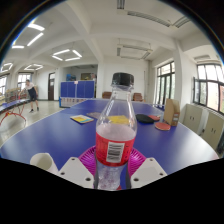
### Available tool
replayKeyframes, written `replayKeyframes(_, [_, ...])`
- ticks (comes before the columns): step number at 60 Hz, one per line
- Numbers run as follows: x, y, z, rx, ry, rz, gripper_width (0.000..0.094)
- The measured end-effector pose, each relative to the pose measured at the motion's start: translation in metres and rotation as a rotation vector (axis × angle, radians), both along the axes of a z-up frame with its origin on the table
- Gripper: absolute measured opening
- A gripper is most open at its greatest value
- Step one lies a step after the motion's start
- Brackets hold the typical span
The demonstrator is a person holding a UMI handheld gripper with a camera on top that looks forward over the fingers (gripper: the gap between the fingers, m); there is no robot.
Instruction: Pour water
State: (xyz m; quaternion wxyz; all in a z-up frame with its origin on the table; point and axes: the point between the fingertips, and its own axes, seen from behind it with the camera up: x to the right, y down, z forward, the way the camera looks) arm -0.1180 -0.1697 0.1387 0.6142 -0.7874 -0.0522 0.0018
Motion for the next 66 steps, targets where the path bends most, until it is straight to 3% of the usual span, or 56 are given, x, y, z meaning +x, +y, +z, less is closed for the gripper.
replayKeyframes(9, [0.006,-0.013,-0.064,-0.101,0.012,-0.005,0.0369])
replayKeyframes(10, [0.005,-0.007,-0.041,-0.02,0.018,0.0,0.0364])
replayKeyframes(13, [0.005,-0.016,-0.048,0.005,-0.018,0.007,0.038])
replayKeyframes(19, [0.003,-0.016,-0.052,0.019,-0.059,0.032,0.0405])
replayKeyframes(27, [0.003,-0.017,-0.054,0.01,-0.038,0.042,0.0514])
replayKeyframes(31, [-0.001,-0.022,-0.062,-0.056,-0.026,0.046,0.0609])
replayKeyframes(34, [0.001,-0.03,-0.068,-0.108,-0.026,0.038,0.0833])
replayKeyframes(35, [0.002,-0.034,-0.066,-0.108,-0.028,0.032,0.0867])
replayKeyframes(37, [0.004,-0.041,-0.061,-0.119,-0.034,0.015,0.083])
replayKeyframes(45, [0.013,-0.085,-0.024,-0.151,-0.05,-0.042,0.0846])
replayKeyframes(66, [-0.02,-0.338,0.064,-0.231,-0.013,-0.115,0.0849])
